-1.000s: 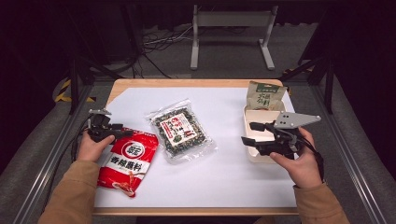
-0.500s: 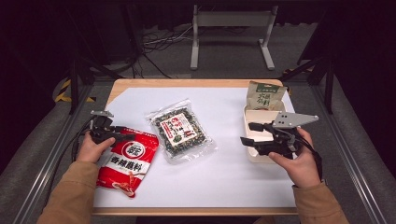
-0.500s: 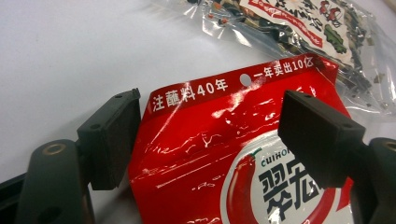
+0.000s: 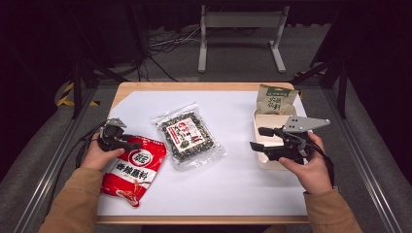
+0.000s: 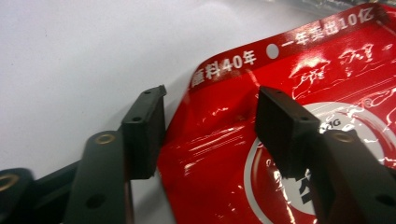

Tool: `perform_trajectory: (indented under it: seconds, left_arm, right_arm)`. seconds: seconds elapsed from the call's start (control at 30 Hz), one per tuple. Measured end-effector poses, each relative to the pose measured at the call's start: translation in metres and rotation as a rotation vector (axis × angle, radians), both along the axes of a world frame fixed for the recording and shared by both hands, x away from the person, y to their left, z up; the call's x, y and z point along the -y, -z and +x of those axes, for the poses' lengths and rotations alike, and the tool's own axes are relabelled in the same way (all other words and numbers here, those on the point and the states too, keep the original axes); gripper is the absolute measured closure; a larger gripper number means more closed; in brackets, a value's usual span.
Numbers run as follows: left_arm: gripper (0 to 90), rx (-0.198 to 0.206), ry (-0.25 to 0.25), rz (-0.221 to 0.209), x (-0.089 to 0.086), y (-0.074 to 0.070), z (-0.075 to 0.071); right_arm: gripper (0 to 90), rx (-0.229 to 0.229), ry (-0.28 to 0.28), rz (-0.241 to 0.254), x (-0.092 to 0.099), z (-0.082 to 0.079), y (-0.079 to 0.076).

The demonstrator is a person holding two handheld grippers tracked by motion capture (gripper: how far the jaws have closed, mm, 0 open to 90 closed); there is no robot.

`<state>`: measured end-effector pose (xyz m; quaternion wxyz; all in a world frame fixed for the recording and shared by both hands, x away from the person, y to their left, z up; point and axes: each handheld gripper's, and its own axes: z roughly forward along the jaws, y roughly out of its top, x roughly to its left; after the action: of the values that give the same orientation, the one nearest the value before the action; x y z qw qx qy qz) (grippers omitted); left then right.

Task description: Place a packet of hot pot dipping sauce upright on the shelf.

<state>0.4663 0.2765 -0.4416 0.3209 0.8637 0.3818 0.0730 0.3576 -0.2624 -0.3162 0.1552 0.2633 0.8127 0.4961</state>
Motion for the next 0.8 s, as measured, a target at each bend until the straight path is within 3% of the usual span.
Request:
perform_trajectory:
  seconds: [0.1, 0.17, 0.33, 0.37, 0.47, 0.7, 0.8]
  left_arm:
    - [57.7, 0.005, -0.007, 0.015, 0.0, -0.001, 0.0]
    - [59.9, 0.01, -0.01, 0.031, 0.001, -0.001, 0.0]
    - [77.2, 0.015, -0.015, 0.054, 0.001, -0.003, -0.002]
    - [86.1, 0.021, -0.022, 0.071, 0.002, -0.004, -0.002]
    - [89.4, 0.03, -0.022, 0.091, 0.003, -0.007, -0.004]
    - [89.9, 0.077, -0.052, 0.048, -0.006, -0.026, -0.014]
    - [90.0, 0.08, -0.056, 0.03, -0.01, -0.032, -0.018]
  right_arm:
    - [40.1, 0.0, 0.0, 0.001, 0.0, 0.0, 0.0]
    - [40.1, 0.0, -0.001, 0.001, 0.0, 0.0, 0.0]
    - [40.1, 0.0, -0.001, -0.002, 0.0, 0.0, 0.001]
    - [40.1, -0.001, -0.001, -0.002, 0.0, 0.0, 0.001]
    - [40.1, -0.004, -0.001, -0.002, 0.0, 0.0, 0.001]
    - [48.0, -0.009, -0.002, -0.007, 0.001, 0.001, 0.003]
    - [47.8, 0.025, 0.008, -0.015, 0.0, 0.001, 0.002]
